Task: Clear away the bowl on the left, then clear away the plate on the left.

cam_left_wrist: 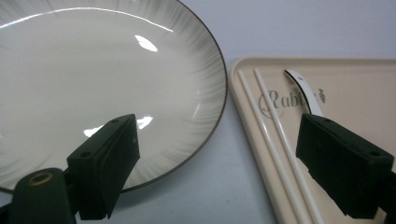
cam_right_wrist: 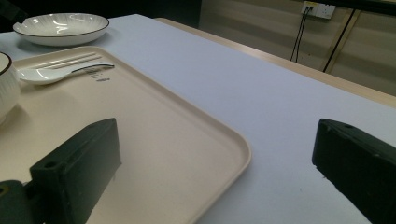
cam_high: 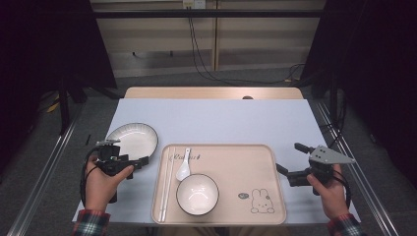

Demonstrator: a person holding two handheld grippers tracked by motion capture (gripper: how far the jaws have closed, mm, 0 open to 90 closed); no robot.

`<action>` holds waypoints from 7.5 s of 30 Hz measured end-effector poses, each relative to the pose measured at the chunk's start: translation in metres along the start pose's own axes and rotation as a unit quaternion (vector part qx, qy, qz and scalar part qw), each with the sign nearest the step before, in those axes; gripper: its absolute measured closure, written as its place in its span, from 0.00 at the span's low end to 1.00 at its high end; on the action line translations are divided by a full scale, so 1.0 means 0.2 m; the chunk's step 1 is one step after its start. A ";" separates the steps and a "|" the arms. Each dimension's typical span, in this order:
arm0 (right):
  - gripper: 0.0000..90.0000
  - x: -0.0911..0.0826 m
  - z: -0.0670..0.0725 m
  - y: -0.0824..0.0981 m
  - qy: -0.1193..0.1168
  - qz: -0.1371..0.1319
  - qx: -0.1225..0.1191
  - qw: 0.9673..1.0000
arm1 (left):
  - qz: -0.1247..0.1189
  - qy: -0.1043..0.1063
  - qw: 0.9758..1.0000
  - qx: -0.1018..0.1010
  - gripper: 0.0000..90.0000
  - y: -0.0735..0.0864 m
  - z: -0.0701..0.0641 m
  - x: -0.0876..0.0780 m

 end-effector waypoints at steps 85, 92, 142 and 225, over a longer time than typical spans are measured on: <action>0.00 -0.03 -0.01 0.02 0.007 0.006 -0.001 1.000 | -0.046 -0.086 0.971 -0.220 0.78 -0.02 0.41 0.12; 0.00 -0.02 -0.01 0.02 0.007 0.008 -0.001 1.000 | -0.055 -0.062 0.961 -0.263 0.83 -0.02 0.44 0.12; 0.00 0.03 -0.05 -0.12 0.022 -0.027 0.033 0.999 | -0.020 0.014 0.984 -0.179 0.94 -0.34 0.08 0.10; 0.90 0.31 0.06 -0.46 -0.099 0.047 0.324 0.940 | 0.037 0.240 0.970 -0.002 0.92 -0.35 -0.86 0.39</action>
Point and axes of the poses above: each handheld gripper's, and its own axes: x roughly forward along the jaws, y roughly out of its underside, z roughly to its left, the point moved 4 cm from there along x, roughly forward along the jaws, and after that the axes turned 5 degrees about -x, right-handed, at the moved point
